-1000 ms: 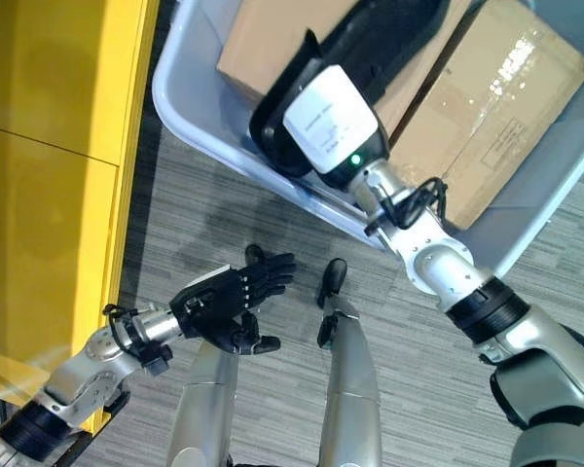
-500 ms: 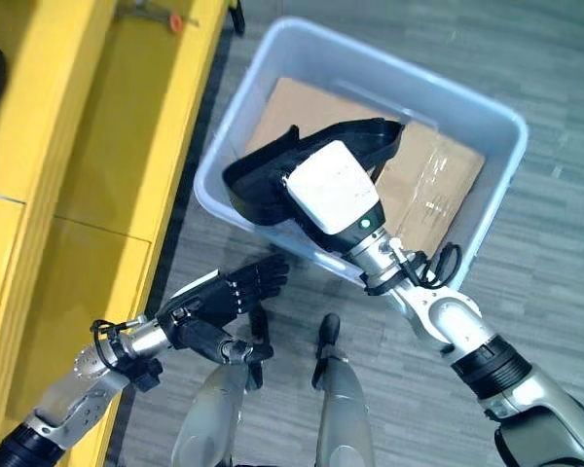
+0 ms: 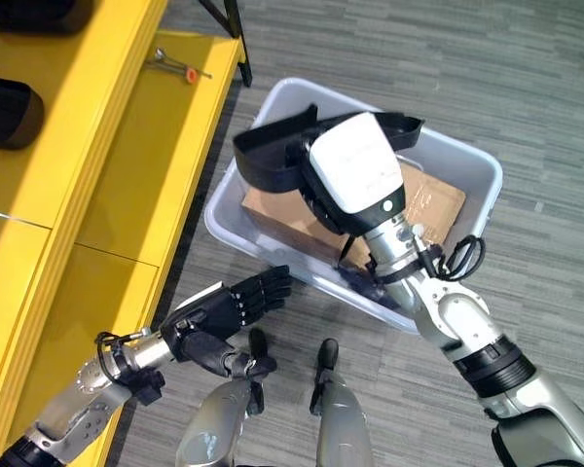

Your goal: Move parts from the plastic box to the shelf.

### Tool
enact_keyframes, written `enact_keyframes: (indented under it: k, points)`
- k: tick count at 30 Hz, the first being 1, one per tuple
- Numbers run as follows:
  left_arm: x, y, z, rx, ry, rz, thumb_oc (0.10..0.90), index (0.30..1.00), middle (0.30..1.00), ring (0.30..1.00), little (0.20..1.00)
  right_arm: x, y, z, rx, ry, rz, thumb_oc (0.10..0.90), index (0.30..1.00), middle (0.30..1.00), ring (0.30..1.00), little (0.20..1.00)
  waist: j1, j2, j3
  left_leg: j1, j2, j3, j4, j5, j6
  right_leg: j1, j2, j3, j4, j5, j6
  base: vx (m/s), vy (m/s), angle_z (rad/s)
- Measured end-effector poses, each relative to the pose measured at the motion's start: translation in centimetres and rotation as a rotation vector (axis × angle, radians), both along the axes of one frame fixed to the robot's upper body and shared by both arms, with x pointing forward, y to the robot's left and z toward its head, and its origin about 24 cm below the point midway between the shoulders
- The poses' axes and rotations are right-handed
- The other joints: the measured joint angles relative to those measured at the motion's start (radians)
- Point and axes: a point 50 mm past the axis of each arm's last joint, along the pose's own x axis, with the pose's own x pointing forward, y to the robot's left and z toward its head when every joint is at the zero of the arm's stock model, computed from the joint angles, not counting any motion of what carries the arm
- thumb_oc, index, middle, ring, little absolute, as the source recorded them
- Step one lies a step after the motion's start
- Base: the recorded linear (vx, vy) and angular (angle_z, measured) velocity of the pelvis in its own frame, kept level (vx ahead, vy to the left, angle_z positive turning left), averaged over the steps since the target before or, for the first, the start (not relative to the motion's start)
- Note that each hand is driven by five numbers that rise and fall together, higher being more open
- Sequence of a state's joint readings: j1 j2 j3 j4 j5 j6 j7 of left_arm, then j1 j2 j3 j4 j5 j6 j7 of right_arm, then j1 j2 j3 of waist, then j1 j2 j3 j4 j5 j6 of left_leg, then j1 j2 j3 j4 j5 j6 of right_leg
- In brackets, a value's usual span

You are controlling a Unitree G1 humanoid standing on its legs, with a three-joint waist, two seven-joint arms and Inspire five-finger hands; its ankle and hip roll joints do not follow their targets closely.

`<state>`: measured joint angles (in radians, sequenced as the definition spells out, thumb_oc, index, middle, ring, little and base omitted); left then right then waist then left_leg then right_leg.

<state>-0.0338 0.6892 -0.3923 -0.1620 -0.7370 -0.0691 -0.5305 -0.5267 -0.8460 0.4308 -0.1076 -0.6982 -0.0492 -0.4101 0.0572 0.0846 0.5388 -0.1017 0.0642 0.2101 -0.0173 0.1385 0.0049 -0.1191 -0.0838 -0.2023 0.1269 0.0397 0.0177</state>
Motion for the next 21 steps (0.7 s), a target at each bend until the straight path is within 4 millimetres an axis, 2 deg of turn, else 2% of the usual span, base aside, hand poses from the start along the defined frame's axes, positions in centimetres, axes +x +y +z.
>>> enact_keyframes:
  k: [1, 2, 3, 5, 7, 10, 18, 21]
  points:
    - [-0.5, 0.2, -0.3, -0.008, 0.016, 0.009, 0.900, 1.000, 1.000, 1.000, 1.000, -0.3, -0.5, -1.3, 0.083, 0.110, -0.002, 0.400, 0.300, 0.300, 0.300, 0.300, -0.005, -0.002, -0.011, 0.080, -0.001, -0.004, -0.027, -0.006, -0.002, 0.079, 0.002, -0.006, -0.023, -0.004, 0.004, 0.13, 0.050, 0.04]
    - [-0.9, 0.3, -0.3, -0.018, 0.016, 0.014, 0.900, 1.000, 1.000, 1.000, 1.000, -0.7, -0.8, -1.9, 0.136, 0.156, -0.001, 0.400, 0.300, 0.300, 0.300, 0.300, -0.005, -0.010, -0.040, 0.099, -0.006, -0.008, -0.036, -0.016, -0.006, 0.101, 0.001, -0.005, -0.041, -0.014, 0.012, 0.17, 0.058, 0.02]
    - [-1.1, 0.1, -0.1, -0.032, 0.008, 0.009, 0.900, 1.000, 1.000, 1.000, 1.000, -0.9, -1.0, -1.9, 0.240, 0.197, 0.014, 0.400, 0.300, 0.300, 0.300, 0.300, -0.008, -0.019, -0.093, 0.102, -0.012, -0.006, -0.043, -0.025, -0.005, 0.106, -0.002, -0.002, -0.055, -0.021, 0.013, 0.14, 0.045, -0.02]
    - [-0.9, -0.2, 0.0, -0.049, -0.001, 0.007, 0.900, 1.000, 1.000, 1.000, 1.000, -0.8, -1.0, -1.4, 0.366, 0.219, 0.037, 0.400, 0.300, 0.300, 0.300, 0.300, -0.025, -0.019, -0.124, 0.105, -0.016, -0.006, -0.045, -0.028, -0.001, 0.117, -0.003, -0.002, -0.072, -0.017, 0.017, 0.07, 0.020, 0.00]
    - [-0.9, -0.5, 0.1, -0.061, -0.002, 0.004, 0.900, 1.000, 1.000, 1.000, 1.000, -0.8, -0.9, -1.2, 0.401, 0.226, 0.053, 0.400, 0.300, 0.300, 0.300, 0.300, -0.029, -0.021, -0.150, 0.104, -0.017, 0.001, -0.045, -0.030, 0.001, 0.118, -0.003, -0.001, -0.085, -0.014, 0.019, 0.12, 0.039, -0.05]
    - [-1.0, -1.3, -0.4, -0.095, 0.027, 0.000, 0.900, 1.000, 1.000, 1.000, 1.000, -1.0, -0.4, -2.2, 0.532, 0.294, 0.089, 0.400, 0.300, 0.300, 0.300, 0.300, -0.051, -0.023, -0.180, 0.139, -0.015, 0.003, -0.060, -0.033, -0.002, 0.160, 0.003, 0.000, -0.114, -0.010, 0.019, 0.07, 0.032, -0.01]
    - [-1.4, -1.4, -0.9, -0.089, 0.047, -0.005, 0.900, 1.000, 1.000, 1.000, 1.000, -0.9, -0.1, -2.7, 0.625, 0.365, 0.129, 0.400, 0.300, 0.300, 0.300, 0.300, -0.055, -0.027, -0.251, 0.157, -0.015, 0.006, -0.061, -0.033, -0.002, 0.199, 0.008, 0.002, -0.164, 0.019, 0.020, 0.00, 0.007, -0.02]
    - [-1.8, -1.2, -1.5, -0.088, 0.075, 0.013, 0.900, 1.000, 1.000, 1.000, 1.000, -0.9, 0.0, -3.2, 0.690, 0.427, 0.152, 0.400, 0.300, 0.300, 0.300, 0.300, -0.055, -0.038, -0.285, 0.157, -0.015, 0.007, -0.061, -0.033, -0.002, 0.199, 0.008, 0.002, -0.165, 0.019, 0.021, 0.00, 0.000, 0.00]
